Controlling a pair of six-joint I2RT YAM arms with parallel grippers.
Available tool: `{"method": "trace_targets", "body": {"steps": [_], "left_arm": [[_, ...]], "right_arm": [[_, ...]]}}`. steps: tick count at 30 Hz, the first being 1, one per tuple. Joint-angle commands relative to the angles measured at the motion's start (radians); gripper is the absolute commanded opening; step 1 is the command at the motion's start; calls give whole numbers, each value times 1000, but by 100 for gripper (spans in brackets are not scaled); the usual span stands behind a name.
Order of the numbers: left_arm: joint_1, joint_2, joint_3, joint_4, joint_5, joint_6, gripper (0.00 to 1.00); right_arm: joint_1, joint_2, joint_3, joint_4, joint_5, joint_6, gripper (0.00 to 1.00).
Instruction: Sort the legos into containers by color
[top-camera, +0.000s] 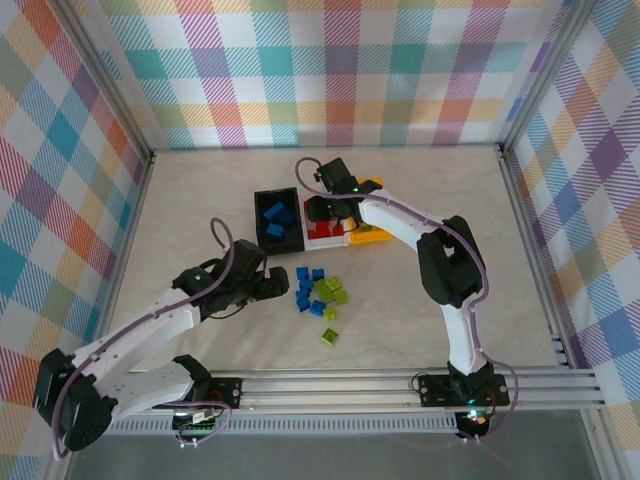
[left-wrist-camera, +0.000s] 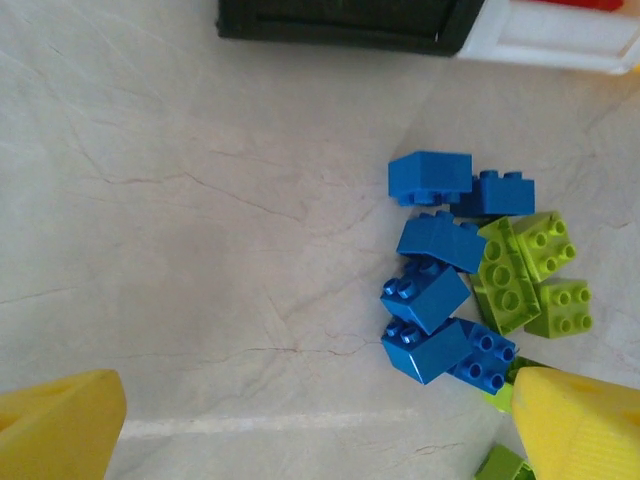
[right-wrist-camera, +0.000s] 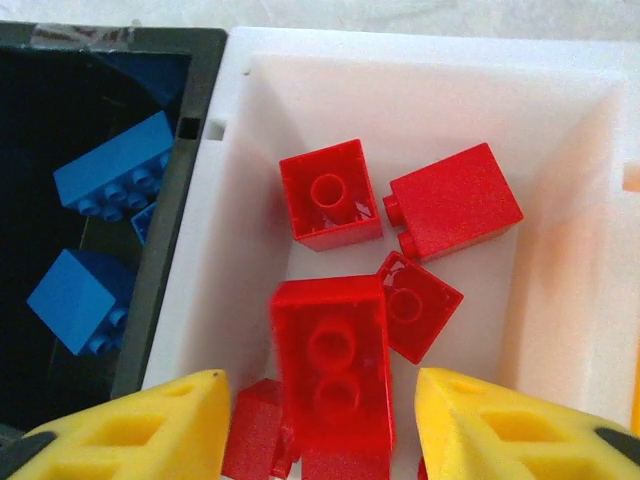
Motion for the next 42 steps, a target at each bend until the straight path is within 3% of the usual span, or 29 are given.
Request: {"method": "trace_targets", "body": {"steps": [1, 5, 14, 24, 35, 42], "left_arm": [[-26, 65, -8, 79, 56, 24, 98], [-49, 167, 20, 111, 86, 52, 95], [-111, 389, 86, 176, 120, 79, 78], [-172, 535, 145, 206, 126, 70, 64], [-182, 493, 119, 165, 83, 42, 34], [-182, 423, 97, 128, 51, 25, 28]], "right_arm": [[-9, -23, 38, -2, -26, 45, 57], [-8, -122, -41, 37, -50, 47, 60], [-5, -455, -446, 164, -93, 70, 62], [-6, -704, -720, 201, -48, 88, 62], [-7, -770, -789, 207, -23, 89, 63], [-8, -761, -793, 214, -25, 94, 63]]}}
